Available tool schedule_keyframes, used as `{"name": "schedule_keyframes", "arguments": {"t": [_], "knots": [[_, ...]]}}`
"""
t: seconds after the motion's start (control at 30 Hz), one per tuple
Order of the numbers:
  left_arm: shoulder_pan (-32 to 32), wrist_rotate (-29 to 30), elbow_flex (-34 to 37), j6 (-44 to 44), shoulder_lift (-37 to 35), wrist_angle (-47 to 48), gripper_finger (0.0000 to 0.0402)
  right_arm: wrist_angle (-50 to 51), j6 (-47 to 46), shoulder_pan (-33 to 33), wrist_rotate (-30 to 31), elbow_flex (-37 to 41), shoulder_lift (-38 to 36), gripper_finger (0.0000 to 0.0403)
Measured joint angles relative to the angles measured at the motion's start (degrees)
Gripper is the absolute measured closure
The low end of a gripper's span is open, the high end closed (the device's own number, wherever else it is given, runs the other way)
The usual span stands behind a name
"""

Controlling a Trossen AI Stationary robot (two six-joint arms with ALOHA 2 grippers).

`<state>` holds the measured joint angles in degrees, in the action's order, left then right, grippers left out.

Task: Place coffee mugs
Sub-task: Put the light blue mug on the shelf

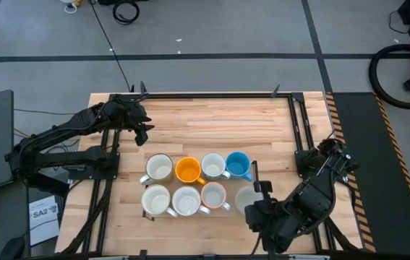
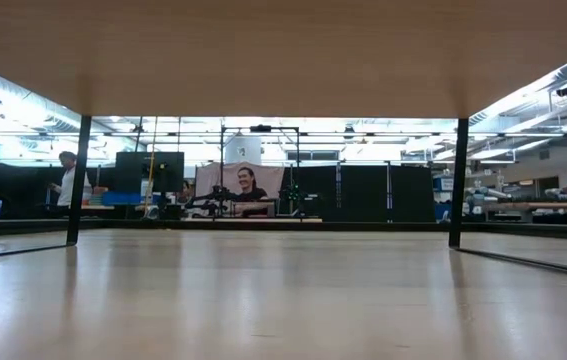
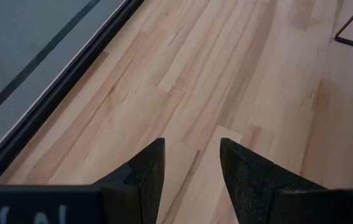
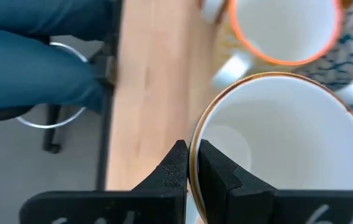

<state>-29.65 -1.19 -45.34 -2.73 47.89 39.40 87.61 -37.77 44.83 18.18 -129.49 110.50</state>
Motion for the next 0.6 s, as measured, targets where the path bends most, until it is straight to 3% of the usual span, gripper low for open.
{"name": "schedule_keyframes", "arguments": {"t": [0.6], "knots": [[0.00, 0.00, 0.00, -0.91, -0.01, 0.00, 0.0242, 0.14, 0.43, -4.79, 1.80, 5.54, -0.01, 0.0373]]}}
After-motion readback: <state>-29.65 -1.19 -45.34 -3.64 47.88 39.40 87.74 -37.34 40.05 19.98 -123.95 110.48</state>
